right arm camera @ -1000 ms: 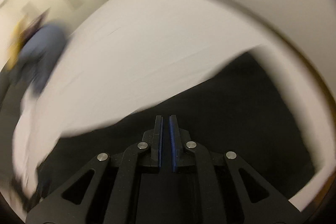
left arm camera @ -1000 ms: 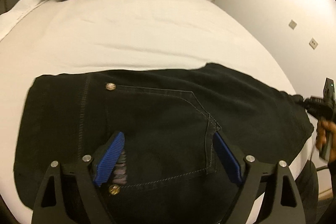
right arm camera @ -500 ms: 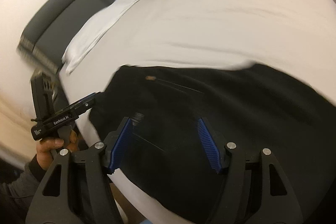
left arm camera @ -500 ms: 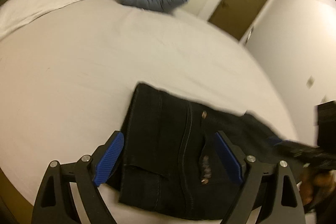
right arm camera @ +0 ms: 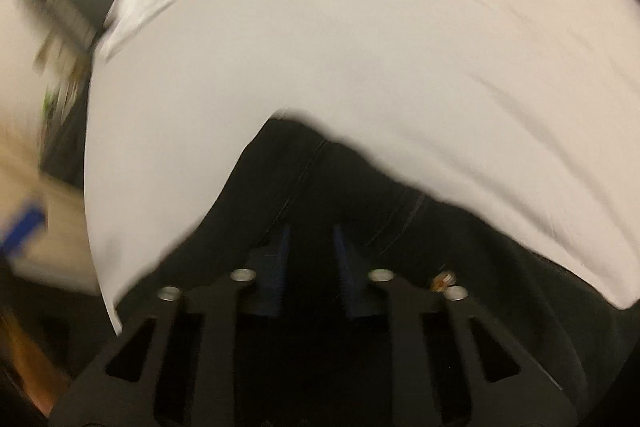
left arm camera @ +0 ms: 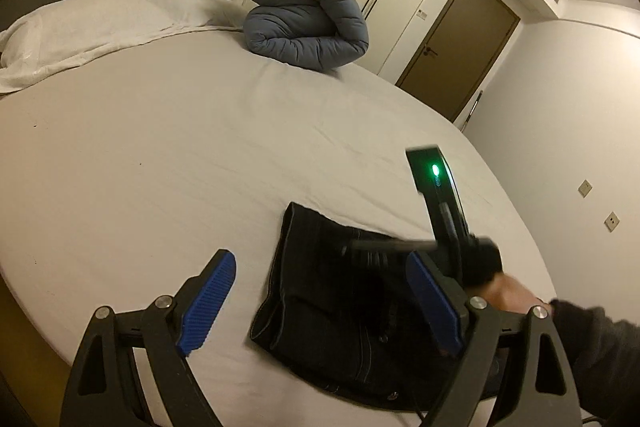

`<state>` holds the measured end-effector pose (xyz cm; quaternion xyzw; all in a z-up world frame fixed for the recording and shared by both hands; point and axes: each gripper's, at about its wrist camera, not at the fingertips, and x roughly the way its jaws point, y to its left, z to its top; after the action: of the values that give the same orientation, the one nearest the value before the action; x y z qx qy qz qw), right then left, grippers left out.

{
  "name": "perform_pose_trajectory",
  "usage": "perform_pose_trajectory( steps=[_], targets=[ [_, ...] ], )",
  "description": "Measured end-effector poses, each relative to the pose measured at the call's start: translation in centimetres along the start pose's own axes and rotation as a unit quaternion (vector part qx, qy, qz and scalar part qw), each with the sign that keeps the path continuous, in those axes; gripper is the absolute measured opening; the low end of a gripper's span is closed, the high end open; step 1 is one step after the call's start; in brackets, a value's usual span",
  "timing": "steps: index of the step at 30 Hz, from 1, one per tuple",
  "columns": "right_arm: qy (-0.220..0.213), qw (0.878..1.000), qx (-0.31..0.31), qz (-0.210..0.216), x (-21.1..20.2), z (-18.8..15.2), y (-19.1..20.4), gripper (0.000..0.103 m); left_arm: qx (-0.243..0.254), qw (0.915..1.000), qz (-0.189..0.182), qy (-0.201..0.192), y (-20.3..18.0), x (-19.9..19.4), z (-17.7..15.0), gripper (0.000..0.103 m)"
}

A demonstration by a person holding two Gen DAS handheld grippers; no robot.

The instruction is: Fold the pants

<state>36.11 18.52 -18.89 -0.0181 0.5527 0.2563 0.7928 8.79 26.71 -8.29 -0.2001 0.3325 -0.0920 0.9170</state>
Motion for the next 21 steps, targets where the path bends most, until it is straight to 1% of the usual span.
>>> perform_pose_trajectory(
  steps=[1, 2, 4, 5, 6, 7, 9, 10, 11, 12, 13, 14, 15, 16, 17, 18, 19, 20, 21],
  targets=[
    [-0.002, 1.000, 0.015, 0.000, 0.4, 0.5, -0.5, 0.000, -0.001, 1.0000, -0.002, 0.002, 0.0, 0.3, 0.0, 0.089],
    [0.000, 1.000, 0.016, 0.007, 0.8, 0.8, -0.7, 0.000, -0.002, 1.0000, -0.004, 0.003, -0.1, 0.5, 0.0, 0.089],
    [-0.004, 1.000, -0.005, 0.005, 0.8, 0.5, -0.4, 0.000, 0.001, 1.0000, -0.007, 0.004, -0.5, 1.0, 0.0, 0.089],
    [-0.008, 1.000, 0.003, 0.019, 0.7, 0.4, -0.7, 0.000, 0.002, 0.9999, -0.010, 0.005, -0.7, 1.1, -0.1, 0.089],
    [-0.012, 0.998, 0.036, 0.048, 0.2, 0.4, -1.6, 0.000, 0.005, 0.9999, -0.015, 0.007, -1.1, 1.2, -0.1, 0.089],
    [-0.027, 0.993, 0.082, 0.082, -0.9, 0.2, -3.0, 0.006, 0.009, 0.9997, -0.021, 0.007, -1.5, 1.2, -0.2, 0.089],
    [-0.071, 0.982, 0.130, 0.115, -3.9, -0.8, -4.7, 0.007, 0.021, 0.9993, -0.028, 0.012, -2.3, 1.5, -0.4, 0.089],
    [-0.098, 0.975, 0.150, 0.131, -5.8, -1.8, -6.0, 0.007, 0.026, 0.9989, -0.035, 0.018, -2.9, 2.0, -0.4, 0.089],
    [-0.112, 0.970, 0.166, 0.137, -6.7, -3.0, -7.2, 0.007, 0.031, 0.9981, -0.045, 0.030, -3.7, 2.9, -0.3, 0.089],
    [-0.121, 0.964, 0.187, 0.147, -7.4, -4.4, -8.7, 0.007, 0.038, 0.9971, -0.052, 0.041, -4.6, 3.9, -0.4, 0.089],
    [-0.133, 0.952, 0.217, 0.169, -7.8, -6.0, -10.6, 0.007, 0.046, 0.9961, -0.056, 0.051, -5.5, 4.9, -0.5, 0.089],
    [-0.137, 0.945, 0.238, 0.178, -8.0, -7.3, -12.3, 0.007, 0.054, 0.9949, -0.059, 0.061, -6.3, 5.9, -0.8, 0.089],
    [-0.140, 0.938, 0.263, 0.177, -8.0, -8.6, -14.1, 0.007, 0.064, 0.9930, -0.063, 0.077, -7.4, 7.2, -1.1, 0.089],
    [-0.143, 0.930, 0.292, 0.171, -8.1, -10.2, -16.9, 0.007, 0.075, 0.9904, -0.060, 0.099, -8.5, 9.0, -1.5, 0.089],
    [-0.147, 0.920, 0.322, 0.168, -7.7, -11.6, -18.8, 0.007, 0.081, 0.9888, -0.051, 0.114, -9.1, 10.2, -1.9, 0.089],
    [-0.151, 0.912, 0.346, 0.159, -7.5, -13.0, -20.6, 0.006, 0.085, 0.9857, -0.041, 0.139, -9.4, 11.8, -2.4, 0.084],
    [-0.161, 0.900, 0.374, 0.155, -7.6, -14.8, -22.8, 0.000, 0.085, 0.9818, -0.030, 0.167, -9.4, 13.5, -3.1, 0.081],
    [-0.171, 0.889, 0.389, 0.169, -7.7, -16.0, -24.4, 0.000, 0.086, 0.9802, -0.016, 0.178, -9.1, 14.3, -3.6, 0.081],
    [-0.194, 0.876, 0.407, 0.173, -8.7, -17.5, -25.9, 0.000, 0.089, 0.9800, -0.004, 0.178, -8.8, 14.6, -4.0, 0.080]
  ],
)
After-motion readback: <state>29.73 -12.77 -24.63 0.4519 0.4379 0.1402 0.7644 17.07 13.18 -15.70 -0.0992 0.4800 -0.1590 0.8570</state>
